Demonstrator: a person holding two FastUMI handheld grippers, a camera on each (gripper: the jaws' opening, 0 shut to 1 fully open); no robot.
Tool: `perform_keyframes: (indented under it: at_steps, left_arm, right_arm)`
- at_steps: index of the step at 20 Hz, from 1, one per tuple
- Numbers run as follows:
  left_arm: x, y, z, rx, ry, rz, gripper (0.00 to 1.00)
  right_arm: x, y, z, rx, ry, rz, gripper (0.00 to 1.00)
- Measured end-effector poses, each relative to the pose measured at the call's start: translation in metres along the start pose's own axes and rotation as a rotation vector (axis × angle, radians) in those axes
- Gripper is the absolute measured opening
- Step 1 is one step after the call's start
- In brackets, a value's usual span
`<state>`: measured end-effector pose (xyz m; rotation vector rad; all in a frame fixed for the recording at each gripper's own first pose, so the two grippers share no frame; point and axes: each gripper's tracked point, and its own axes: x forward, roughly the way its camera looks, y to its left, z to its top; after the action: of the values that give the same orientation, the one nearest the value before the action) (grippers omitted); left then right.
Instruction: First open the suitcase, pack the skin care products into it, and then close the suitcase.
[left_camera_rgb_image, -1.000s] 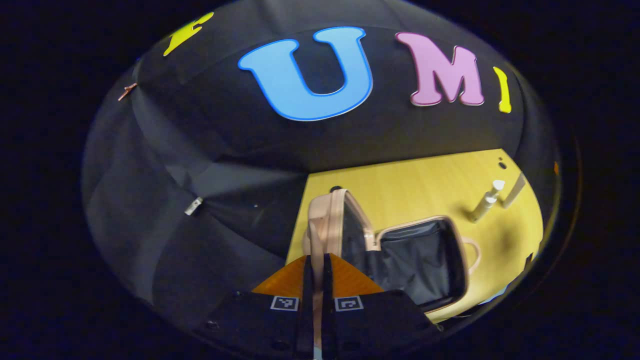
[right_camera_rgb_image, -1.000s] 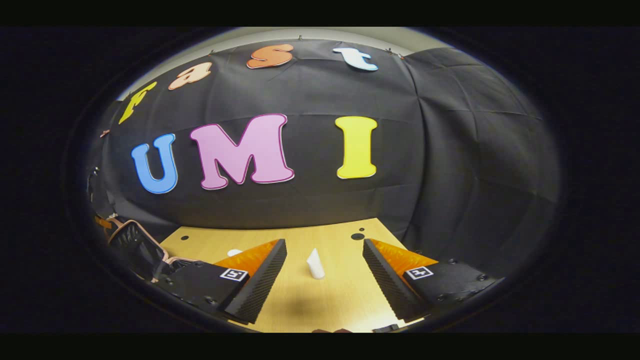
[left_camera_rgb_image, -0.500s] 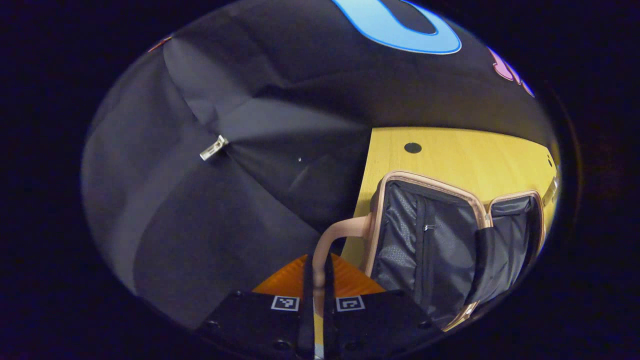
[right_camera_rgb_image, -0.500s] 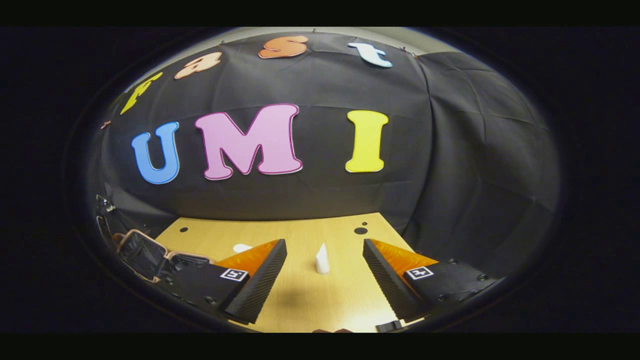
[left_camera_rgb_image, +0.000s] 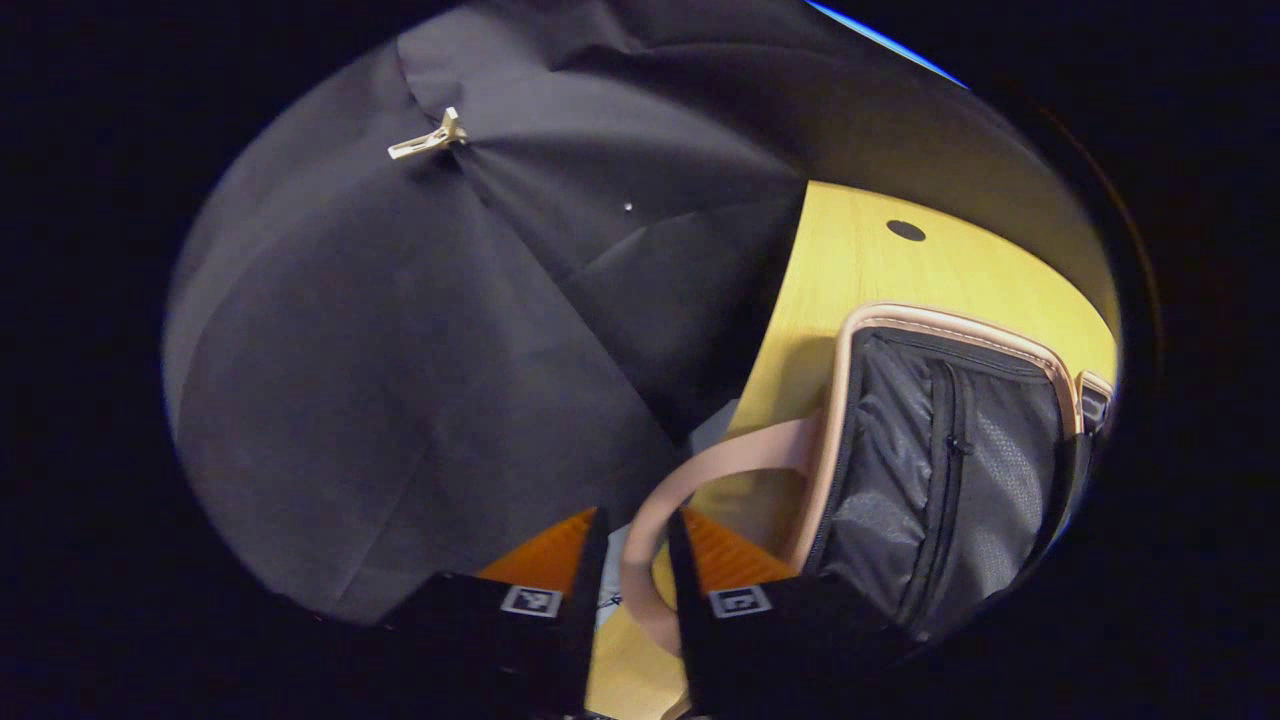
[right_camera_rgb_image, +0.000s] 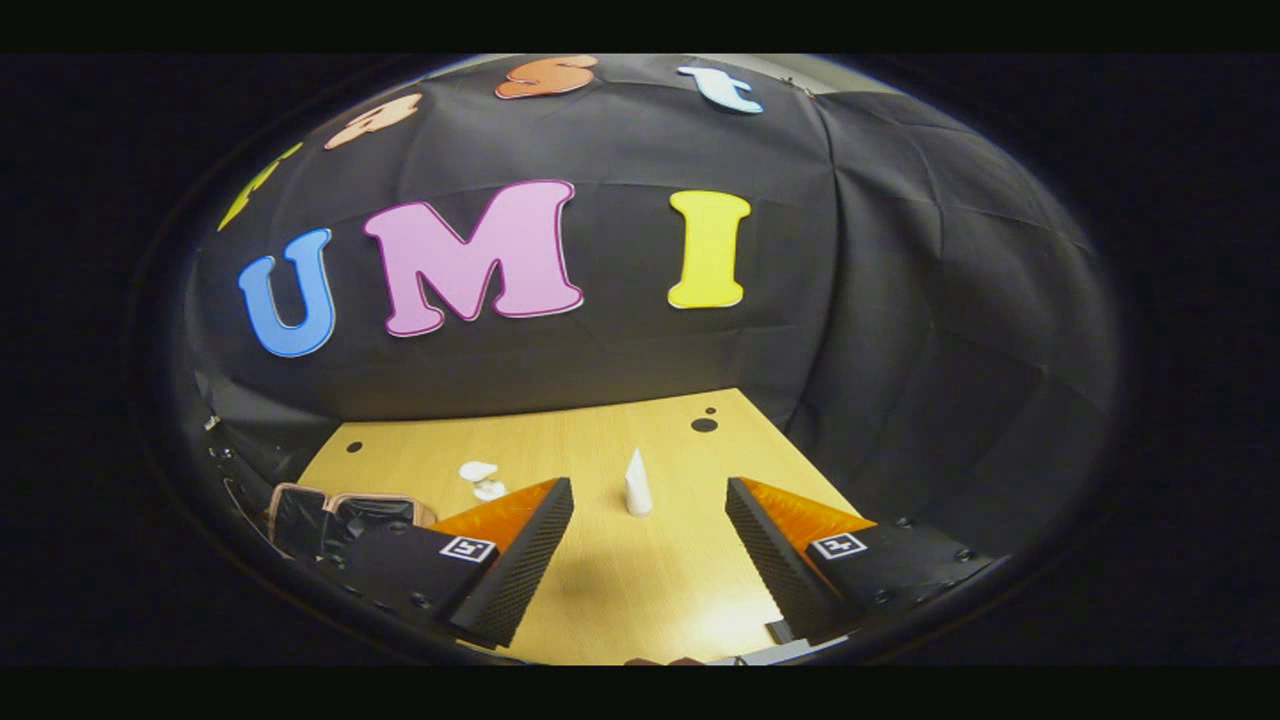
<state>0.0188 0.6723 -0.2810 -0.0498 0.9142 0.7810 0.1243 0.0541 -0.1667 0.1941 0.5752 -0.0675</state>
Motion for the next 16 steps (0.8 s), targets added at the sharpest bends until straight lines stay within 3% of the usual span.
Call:
perform_keyframes:
  at_steps: [2,4,6,9,12,16]
  left_arm:
    - [-0.014,0.011,0.005,-0.088,-0.044,0.021,0.72]
    - [-0.041,0.006,0.023,-0.208,-0.142,-0.004,0.98]
    - [-0.084,0.003,0.047,-0.237,-0.288,-0.023,0.98]
    - [-0.152,-0.024,0.068,-0.162,-0.431,-0.052,0.98]
    - [-0.229,-0.102,0.079,-0.096,-0.513,-0.2,0.96]
    - [-0.336,-0.248,0.064,0.014,-0.608,-0.434,0.96]
  right_arm:
    - [0.008,0.005,-0.014,0.006,0.032,0.005,0.98]
    - [0.018,0.013,-0.027,-0.001,0.057,0.019,0.98]
    - [0.024,0.022,-0.038,0.001,0.084,0.05,0.98]
    - [0.033,0.028,-0.042,-0.016,0.086,0.081,0.98]
    - [0.048,0.023,-0.051,-0.024,0.094,0.092,0.98]
    - [0.068,0.006,-0.054,-0.028,0.071,0.084,0.98]
